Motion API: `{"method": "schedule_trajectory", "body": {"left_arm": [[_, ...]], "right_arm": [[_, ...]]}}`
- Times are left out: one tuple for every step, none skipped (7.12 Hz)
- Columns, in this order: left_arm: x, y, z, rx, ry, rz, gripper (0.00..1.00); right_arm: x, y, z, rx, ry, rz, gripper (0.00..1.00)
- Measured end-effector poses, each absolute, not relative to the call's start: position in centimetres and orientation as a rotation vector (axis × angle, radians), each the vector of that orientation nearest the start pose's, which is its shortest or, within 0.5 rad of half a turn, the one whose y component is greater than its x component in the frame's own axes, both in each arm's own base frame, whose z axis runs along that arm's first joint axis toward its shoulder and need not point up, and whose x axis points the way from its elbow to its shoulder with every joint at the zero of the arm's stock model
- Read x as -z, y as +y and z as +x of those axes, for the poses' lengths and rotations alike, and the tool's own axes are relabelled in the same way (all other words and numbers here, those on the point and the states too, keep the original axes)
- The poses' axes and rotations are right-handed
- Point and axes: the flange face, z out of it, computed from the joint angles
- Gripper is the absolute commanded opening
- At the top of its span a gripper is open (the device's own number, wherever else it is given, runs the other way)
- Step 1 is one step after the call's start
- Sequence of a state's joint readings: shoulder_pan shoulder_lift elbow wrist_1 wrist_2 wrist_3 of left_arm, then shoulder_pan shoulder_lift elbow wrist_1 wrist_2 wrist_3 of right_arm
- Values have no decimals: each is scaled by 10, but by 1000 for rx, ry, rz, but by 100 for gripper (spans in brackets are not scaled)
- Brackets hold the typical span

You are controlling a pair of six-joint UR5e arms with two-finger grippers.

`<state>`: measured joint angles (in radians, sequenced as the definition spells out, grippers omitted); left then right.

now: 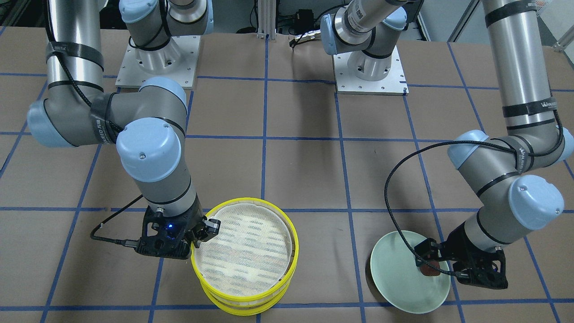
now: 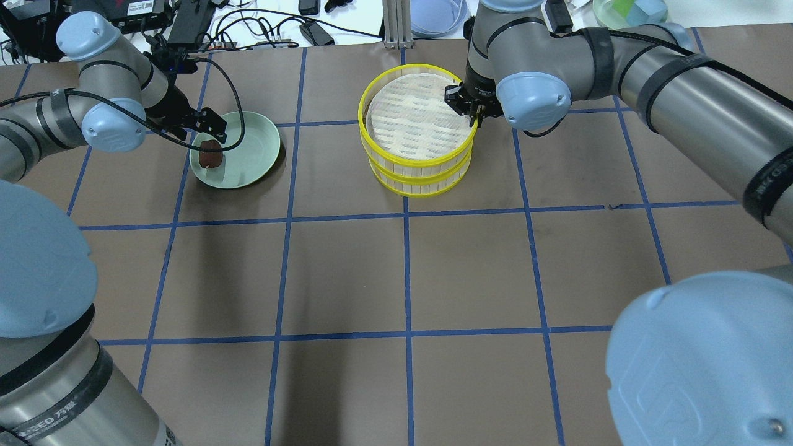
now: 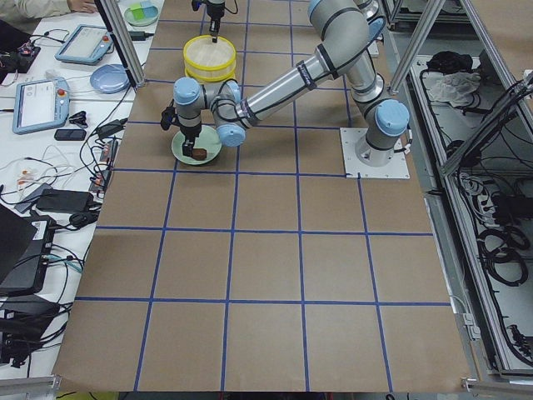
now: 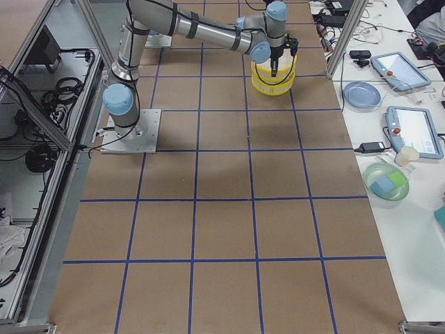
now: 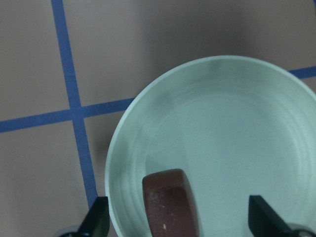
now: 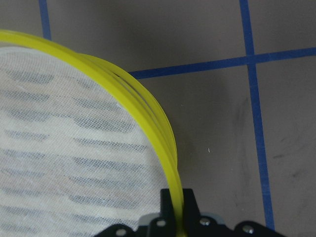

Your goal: Stack buns with steamer

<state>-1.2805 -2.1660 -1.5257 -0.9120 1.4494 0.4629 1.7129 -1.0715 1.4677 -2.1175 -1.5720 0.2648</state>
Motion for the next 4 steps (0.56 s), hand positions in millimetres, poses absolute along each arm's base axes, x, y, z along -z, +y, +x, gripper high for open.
{"method": "schedule_trajectory", "body": {"left_arm": [[-213, -697, 60, 239, 3191, 306, 97], [-207, -699, 61, 245, 3192, 310, 97], [-210, -701, 62, 257, 3190, 303, 94], [-212, -702, 62, 260, 3195, 258, 86]], "right_arm": [[-296, -655, 227, 219, 3102, 199, 0], [-294, -657, 225, 214, 3103, 212, 0], [-292, -658, 223, 211, 3100, 231, 0], [-291, -658, 223, 209, 3097, 249, 0]]}}
